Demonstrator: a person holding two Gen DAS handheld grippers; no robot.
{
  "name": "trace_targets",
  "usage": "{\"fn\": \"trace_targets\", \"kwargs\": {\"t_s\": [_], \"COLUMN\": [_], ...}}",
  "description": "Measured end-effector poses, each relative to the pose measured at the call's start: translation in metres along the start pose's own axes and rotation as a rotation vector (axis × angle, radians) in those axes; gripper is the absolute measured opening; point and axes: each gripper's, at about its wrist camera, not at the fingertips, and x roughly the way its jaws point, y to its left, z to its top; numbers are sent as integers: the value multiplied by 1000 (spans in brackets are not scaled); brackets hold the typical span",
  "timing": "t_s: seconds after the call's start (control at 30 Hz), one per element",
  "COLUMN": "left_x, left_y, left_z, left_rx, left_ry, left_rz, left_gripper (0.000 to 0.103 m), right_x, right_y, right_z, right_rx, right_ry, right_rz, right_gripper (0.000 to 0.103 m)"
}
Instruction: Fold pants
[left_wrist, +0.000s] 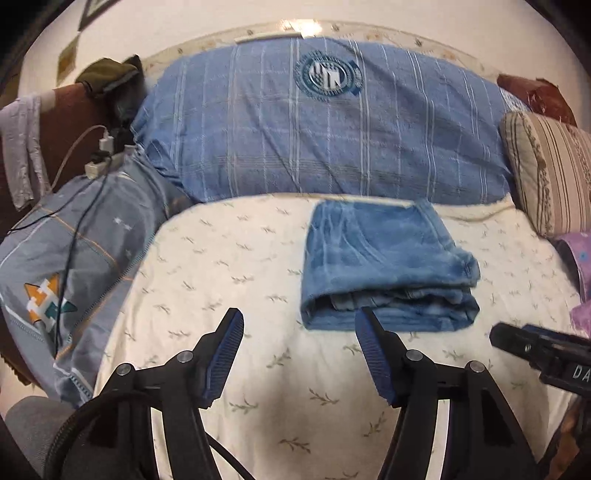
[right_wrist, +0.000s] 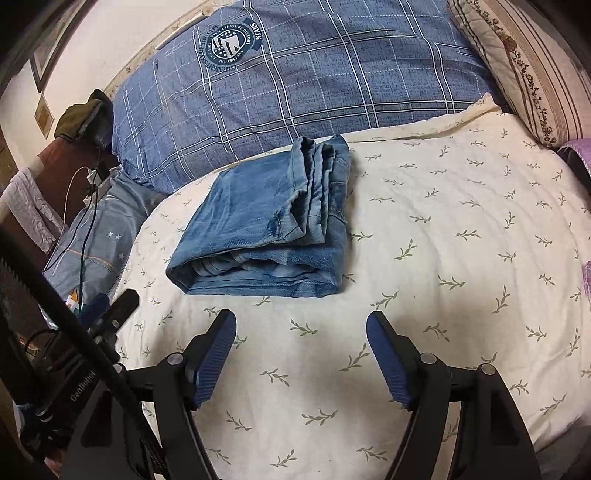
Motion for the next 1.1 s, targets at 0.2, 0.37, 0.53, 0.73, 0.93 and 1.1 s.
{"fn": "trace_targets", "kwargs": {"t_s": [0.2, 0.37, 0.53, 0.73, 0.93, 1.1], "left_x": [-14, -26, -26, -20, -16, -16], "left_y": [-5, -6, -3, -3, -5, -5], "left_z": [-3, -4, -4, 2, 6, 8], "left_rx": [7, 5, -4, -1, 11, 10], "left_ry": [-79, -118, -95, -56, -24, -29], "left_rz": [53, 51, 40, 22, 0, 7], "left_gripper": [76, 80, 81, 81, 81, 81], "right_x": [-3, -11, -27, -40, -34, -33], "right_y": [0, -2, 4, 9, 13, 14], "right_z": [1, 3, 7, 6, 4, 3], "right_rx": [6, 12, -16, -34, -47, -50], "right_ry": [-11, -44, -115, -168, -139, -135], "right_rz": [7, 15, -10, -21, -19, -18], "right_gripper": [74, 74, 74, 80, 81, 81]}}
